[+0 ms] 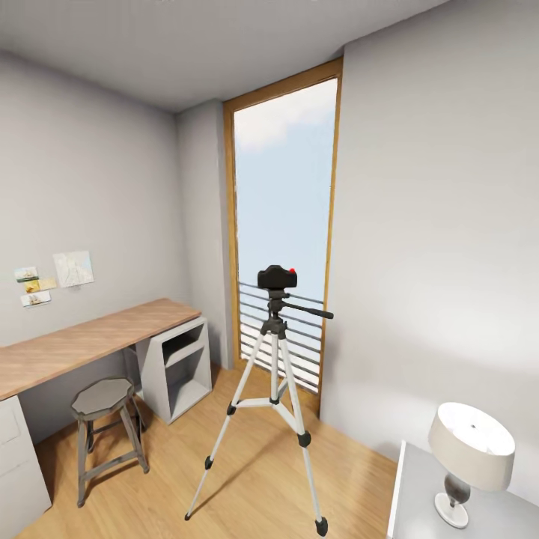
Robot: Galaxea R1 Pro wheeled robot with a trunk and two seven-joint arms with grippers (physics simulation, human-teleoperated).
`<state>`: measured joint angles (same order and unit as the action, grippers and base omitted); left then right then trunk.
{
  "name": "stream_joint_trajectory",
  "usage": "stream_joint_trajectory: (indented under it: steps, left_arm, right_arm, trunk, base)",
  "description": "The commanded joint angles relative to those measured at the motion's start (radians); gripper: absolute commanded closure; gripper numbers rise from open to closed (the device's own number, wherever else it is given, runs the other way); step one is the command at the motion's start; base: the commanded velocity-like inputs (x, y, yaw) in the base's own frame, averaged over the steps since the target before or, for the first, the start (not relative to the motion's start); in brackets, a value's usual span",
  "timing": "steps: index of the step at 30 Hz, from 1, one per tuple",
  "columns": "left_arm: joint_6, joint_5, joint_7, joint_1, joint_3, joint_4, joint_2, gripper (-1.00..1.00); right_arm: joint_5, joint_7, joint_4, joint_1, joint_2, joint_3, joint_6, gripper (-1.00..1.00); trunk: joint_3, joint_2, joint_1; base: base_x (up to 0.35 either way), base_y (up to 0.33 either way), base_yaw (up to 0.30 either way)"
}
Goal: Attach the digital camera to the camera tripod in the bedroom.
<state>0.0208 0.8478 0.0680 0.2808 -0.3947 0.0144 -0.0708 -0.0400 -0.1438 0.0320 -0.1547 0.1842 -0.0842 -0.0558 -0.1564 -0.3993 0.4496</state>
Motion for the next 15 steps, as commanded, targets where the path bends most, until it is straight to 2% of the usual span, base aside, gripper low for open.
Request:
stream_joint_trajectory:
  steps: [1, 6, 15]
  left_arm:
    - [0.002, 0.009, 0.004, 0.0, -0.008, 0.002, 0.0, -1.0]
    - [-0.005, 0.006, 0.002, 0.0, -0.008, 0.004, 0.003, -1.0]
    - [-0.021, 0.003, -0.009, -0.021, -0.011, -0.012, 0.022, -1.0]
  right_arm:
    - [-0.017, -0.003, 0.003, 0.002, 0.0, -0.008, -0.006, -1.0]
    - [-0.054, -0.002, 0.003, 0.009, 0.001, -0.008, -0.008, -1.0]
    - [-0.07, 0.013, 0.002, 0.012, 0.002, -0.009, -0.011, -1.0]
  trunk:
    - [0.0, -0.001, 0.0]
    - [0.0, -0.001, 0.0]
    - [0.0, -0.001, 0.0]
  base:
    - [0.0, 0.0, 0.0]
    - [0.0, 0.0, 0.0]
    - [0.0, 0.0, 0.0]
